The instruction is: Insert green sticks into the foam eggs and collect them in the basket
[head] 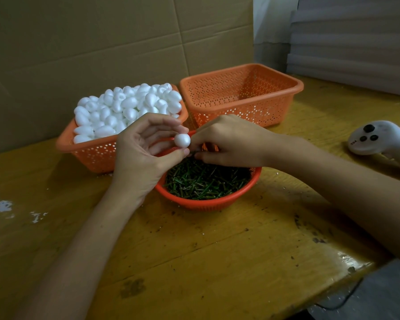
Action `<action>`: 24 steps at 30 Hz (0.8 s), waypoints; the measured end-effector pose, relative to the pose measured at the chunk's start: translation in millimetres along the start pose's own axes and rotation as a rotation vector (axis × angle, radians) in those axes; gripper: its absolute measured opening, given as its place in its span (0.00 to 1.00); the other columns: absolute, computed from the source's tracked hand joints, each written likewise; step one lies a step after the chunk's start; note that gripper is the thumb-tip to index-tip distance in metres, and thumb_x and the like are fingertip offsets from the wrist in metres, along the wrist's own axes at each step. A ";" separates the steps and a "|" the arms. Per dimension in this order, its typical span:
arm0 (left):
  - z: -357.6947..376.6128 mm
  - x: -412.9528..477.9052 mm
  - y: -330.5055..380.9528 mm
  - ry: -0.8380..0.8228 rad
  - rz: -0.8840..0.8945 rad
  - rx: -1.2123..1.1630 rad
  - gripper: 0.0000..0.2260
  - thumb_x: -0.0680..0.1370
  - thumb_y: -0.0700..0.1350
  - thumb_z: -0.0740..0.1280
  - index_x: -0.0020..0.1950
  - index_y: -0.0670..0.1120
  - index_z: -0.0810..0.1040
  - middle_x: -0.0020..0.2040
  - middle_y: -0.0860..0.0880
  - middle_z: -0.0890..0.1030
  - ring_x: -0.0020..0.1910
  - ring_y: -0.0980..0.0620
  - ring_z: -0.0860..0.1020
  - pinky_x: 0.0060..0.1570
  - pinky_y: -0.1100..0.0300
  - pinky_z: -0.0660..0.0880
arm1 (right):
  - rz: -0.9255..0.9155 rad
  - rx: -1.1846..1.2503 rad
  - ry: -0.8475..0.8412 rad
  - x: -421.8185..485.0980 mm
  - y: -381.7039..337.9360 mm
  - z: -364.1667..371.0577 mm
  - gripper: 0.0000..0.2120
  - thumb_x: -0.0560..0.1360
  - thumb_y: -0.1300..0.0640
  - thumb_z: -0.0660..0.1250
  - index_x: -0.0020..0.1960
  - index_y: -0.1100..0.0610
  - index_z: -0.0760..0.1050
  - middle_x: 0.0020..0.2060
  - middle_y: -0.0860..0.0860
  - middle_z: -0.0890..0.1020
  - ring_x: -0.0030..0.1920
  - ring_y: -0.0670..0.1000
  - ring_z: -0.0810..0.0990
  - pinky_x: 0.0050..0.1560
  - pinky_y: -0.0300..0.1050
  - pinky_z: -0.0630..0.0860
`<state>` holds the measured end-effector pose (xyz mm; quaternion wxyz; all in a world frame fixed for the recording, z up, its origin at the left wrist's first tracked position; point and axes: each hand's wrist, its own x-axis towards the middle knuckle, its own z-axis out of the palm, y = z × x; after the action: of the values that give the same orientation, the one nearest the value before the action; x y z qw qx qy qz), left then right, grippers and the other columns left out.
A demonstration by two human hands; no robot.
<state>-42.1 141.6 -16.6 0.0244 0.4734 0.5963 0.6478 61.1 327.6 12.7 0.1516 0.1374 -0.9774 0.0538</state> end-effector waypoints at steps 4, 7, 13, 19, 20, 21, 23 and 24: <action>0.7 -0.3 -0.9 0.004 -0.006 0.003 0.21 0.69 0.26 0.79 0.56 0.43 0.80 0.52 0.44 0.87 0.57 0.45 0.86 0.59 0.53 0.82 | 0.000 -0.010 -0.008 0.0 0.0 -0.5 0.07 0.79 0.55 0.68 0.55 0.54 0.81 0.49 0.48 0.84 0.52 0.52 0.81 0.52 0.52 0.74; 0.6 -0.1 -1.0 0.007 -0.011 0.007 0.21 0.69 0.27 0.79 0.56 0.44 0.80 0.52 0.45 0.87 0.57 0.45 0.86 0.60 0.51 0.82 | 0.001 -0.014 -0.016 0.2 0.2 -0.3 0.06 0.78 0.55 0.68 0.54 0.54 0.81 0.49 0.49 0.84 0.52 0.54 0.81 0.52 0.53 0.74; 1.4 0.0 0.1 0.016 -0.013 0.026 0.21 0.69 0.28 0.80 0.57 0.44 0.80 0.52 0.46 0.87 0.55 0.46 0.86 0.58 0.54 0.82 | 0.002 -0.011 -0.007 0.3 1.2 1.3 0.06 0.78 0.54 0.69 0.53 0.54 0.81 0.48 0.50 0.84 0.51 0.54 0.81 0.51 0.54 0.74; 2.3 -0.4 1.0 0.022 -0.016 0.045 0.21 0.69 0.29 0.80 0.57 0.43 0.81 0.51 0.47 0.88 0.55 0.45 0.86 0.57 0.52 0.83 | -0.010 -0.001 0.016 0.9 2.2 3.2 0.02 0.78 0.55 0.70 0.49 0.53 0.80 0.46 0.50 0.84 0.48 0.54 0.81 0.48 0.52 0.73; 2.4 -0.3 1.0 0.023 -0.019 0.046 0.20 0.69 0.30 0.81 0.57 0.42 0.80 0.51 0.47 0.88 0.54 0.45 0.86 0.57 0.52 0.83 | -0.011 -0.001 0.018 0.8 2.4 3.2 0.02 0.78 0.55 0.70 0.49 0.53 0.80 0.45 0.50 0.84 0.48 0.54 0.81 0.48 0.52 0.73; 2.4 -0.4 1.0 0.025 -0.023 0.046 0.20 0.69 0.30 0.81 0.57 0.42 0.80 0.51 0.47 0.88 0.54 0.45 0.86 0.56 0.52 0.83 | -0.013 0.000 0.021 0.6 2.7 3.3 0.02 0.78 0.55 0.70 0.49 0.53 0.80 0.45 0.50 0.84 0.48 0.54 0.81 0.47 0.52 0.73; 2.7 -0.3 1.4 0.030 -0.030 0.050 0.20 0.69 0.30 0.81 0.57 0.41 0.81 0.51 0.46 0.88 0.53 0.45 0.86 0.55 0.52 0.83 | -0.014 -0.003 0.019 0.6 2.7 3.2 0.02 0.78 0.55 0.70 0.49 0.54 0.80 0.45 0.50 0.84 0.48 0.55 0.81 0.48 0.52 0.73; 3.1 -0.4 1.6 0.031 -0.034 0.054 0.20 0.69 0.31 0.81 0.57 0.42 0.81 0.51 0.46 0.88 0.53 0.45 0.86 0.55 0.52 0.83 | -0.012 -0.007 0.017 0.7 2.7 3.2 0.03 0.78 0.55 0.70 0.49 0.54 0.80 0.46 0.50 0.84 0.48 0.55 0.81 0.48 0.53 0.74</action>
<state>-39.1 143.2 -16.1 0.0135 0.4537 0.6217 0.6383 58.8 329.6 9.7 0.1607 0.1424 -0.9753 0.0508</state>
